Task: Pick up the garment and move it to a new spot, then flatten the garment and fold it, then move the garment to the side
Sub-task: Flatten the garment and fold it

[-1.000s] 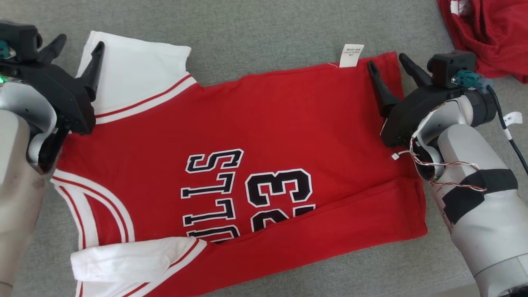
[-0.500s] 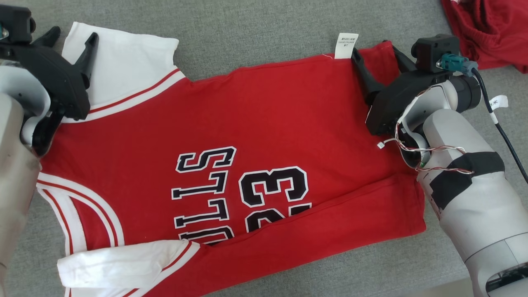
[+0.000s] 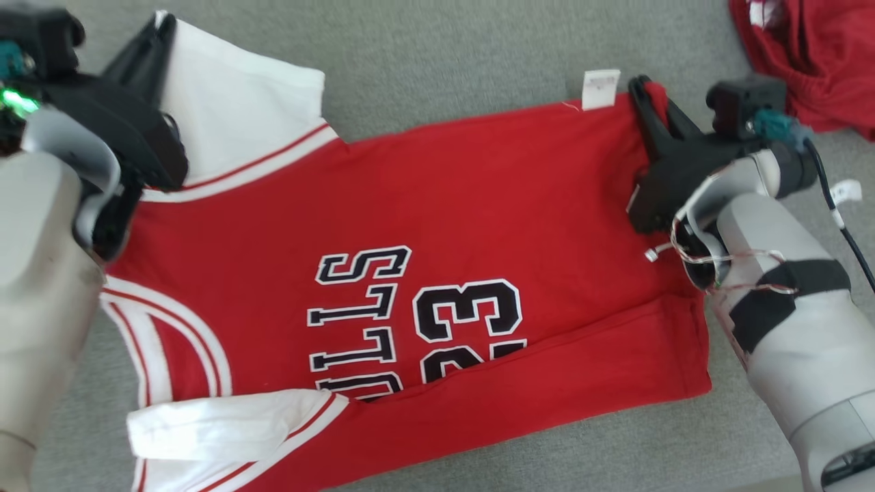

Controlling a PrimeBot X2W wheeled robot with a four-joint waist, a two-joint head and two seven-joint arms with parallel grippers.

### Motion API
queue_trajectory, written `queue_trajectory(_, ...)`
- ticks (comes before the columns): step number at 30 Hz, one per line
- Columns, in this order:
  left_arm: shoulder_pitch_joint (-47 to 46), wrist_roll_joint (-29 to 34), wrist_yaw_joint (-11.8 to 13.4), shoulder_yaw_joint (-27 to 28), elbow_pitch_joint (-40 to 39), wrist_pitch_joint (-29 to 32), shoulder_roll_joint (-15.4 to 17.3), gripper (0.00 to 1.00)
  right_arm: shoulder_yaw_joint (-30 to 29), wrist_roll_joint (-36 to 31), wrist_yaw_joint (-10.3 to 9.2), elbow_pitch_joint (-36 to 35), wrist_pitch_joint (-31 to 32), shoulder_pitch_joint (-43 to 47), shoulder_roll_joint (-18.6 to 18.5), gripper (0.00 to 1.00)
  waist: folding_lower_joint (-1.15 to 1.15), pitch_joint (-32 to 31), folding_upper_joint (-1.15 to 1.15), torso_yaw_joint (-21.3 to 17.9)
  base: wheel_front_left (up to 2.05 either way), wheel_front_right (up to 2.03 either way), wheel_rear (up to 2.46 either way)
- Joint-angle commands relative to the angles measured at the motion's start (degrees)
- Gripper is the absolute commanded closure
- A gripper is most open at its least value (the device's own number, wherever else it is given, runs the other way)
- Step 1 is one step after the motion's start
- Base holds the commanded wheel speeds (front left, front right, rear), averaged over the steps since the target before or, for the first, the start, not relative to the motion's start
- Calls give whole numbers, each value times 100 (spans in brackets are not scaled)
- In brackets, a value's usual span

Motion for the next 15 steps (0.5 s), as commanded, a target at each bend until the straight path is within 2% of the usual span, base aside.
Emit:
queue_trajectory(1, 167, -63, 9, -45, -103, -113, 52, 100, 17, 50, -16, 45, -93, 138, -73, 100, 0, -263, 0, 195, 0, 0, 0)
queue_trajectory(10, 1037, -524, 15, -79, -1270, -565, 250, 100, 213, 259, -16, -87, -434, 631, -375, 100, 0, -777, 0, 553, 0, 0, 0)
queue_trajectory(15, 1801, -674, 236, 123, -2088, -687, 363, 100, 233, 327, -16, -285, -534, 974, -529, 100, 0, -937, 0, 646, 0, 0, 0)
